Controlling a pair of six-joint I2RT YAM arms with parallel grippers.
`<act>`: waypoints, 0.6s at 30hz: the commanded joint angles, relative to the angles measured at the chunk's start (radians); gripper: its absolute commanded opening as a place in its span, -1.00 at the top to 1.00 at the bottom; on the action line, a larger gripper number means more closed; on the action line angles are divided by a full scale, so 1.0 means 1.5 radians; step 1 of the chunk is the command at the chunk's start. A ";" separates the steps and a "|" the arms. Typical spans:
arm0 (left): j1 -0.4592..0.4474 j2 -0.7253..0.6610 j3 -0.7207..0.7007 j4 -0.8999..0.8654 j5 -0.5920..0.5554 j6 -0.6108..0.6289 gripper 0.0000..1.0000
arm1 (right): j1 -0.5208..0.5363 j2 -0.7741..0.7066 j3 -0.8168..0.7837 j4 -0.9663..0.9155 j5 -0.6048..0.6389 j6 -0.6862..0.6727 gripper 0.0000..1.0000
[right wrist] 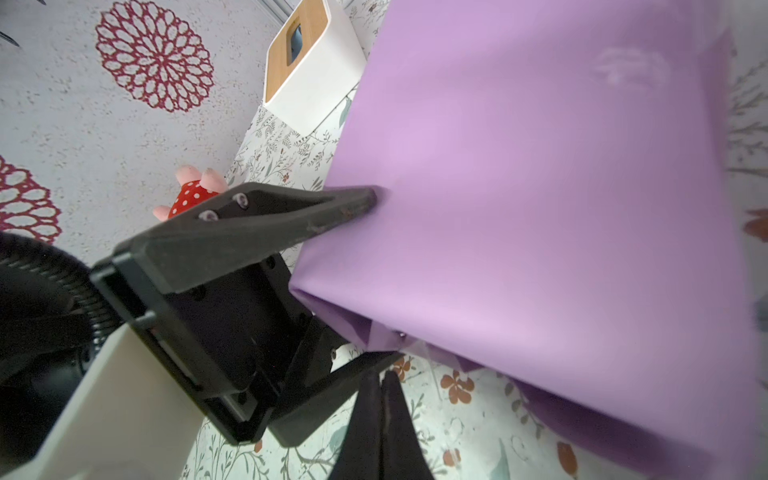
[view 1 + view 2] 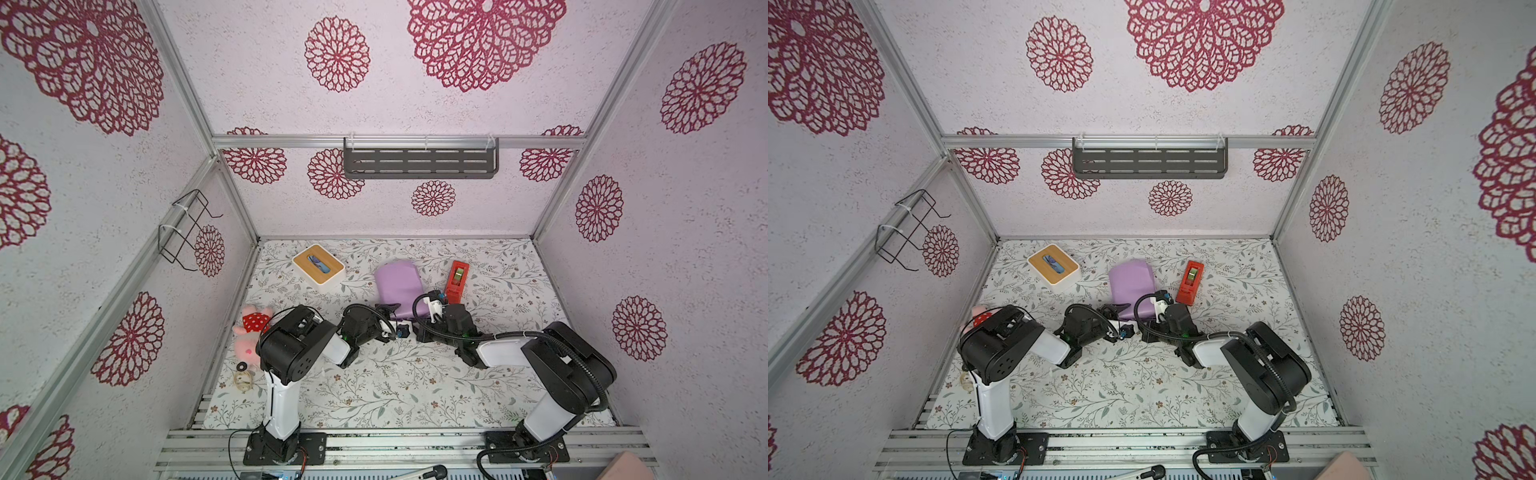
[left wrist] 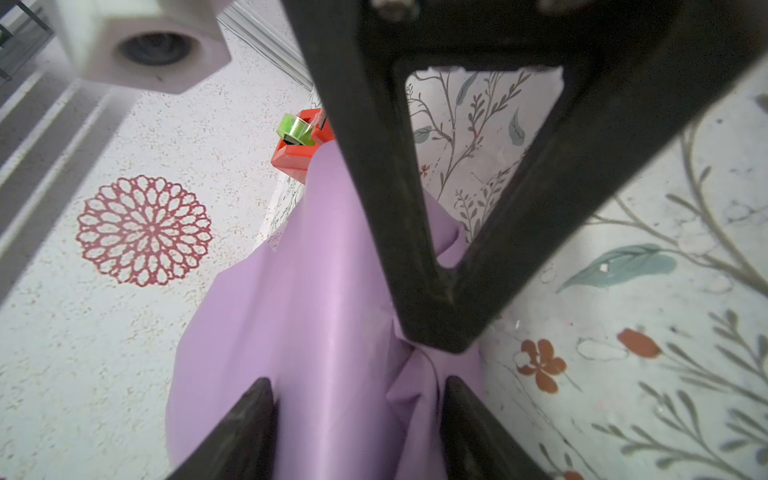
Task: Wrap a gift box in wrapping paper
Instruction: Wrap the gift box with the wrapping paper.
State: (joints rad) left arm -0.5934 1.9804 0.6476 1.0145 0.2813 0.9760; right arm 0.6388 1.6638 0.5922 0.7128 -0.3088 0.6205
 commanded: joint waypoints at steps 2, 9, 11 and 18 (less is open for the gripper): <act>-0.006 0.003 -0.005 -0.076 0.003 -0.002 -0.32 | 0.002 0.017 0.019 0.017 0.008 -0.012 1.00; -0.005 0.002 -0.005 -0.076 0.004 -0.002 -0.32 | 0.001 0.035 0.048 -0.009 0.030 -0.017 1.00; -0.005 0.003 -0.005 -0.078 0.004 -0.002 -0.32 | 0.001 0.038 0.055 -0.011 0.031 -0.017 1.00; -0.006 0.003 -0.005 -0.078 0.004 -0.002 -0.32 | 0.001 0.032 0.068 -0.010 0.032 -0.017 1.00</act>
State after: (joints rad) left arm -0.5938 1.9804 0.6476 1.0145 0.2802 0.9760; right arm 0.6388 1.7203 0.6601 0.6785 -0.2806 0.6197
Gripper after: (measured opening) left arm 0.663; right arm 0.056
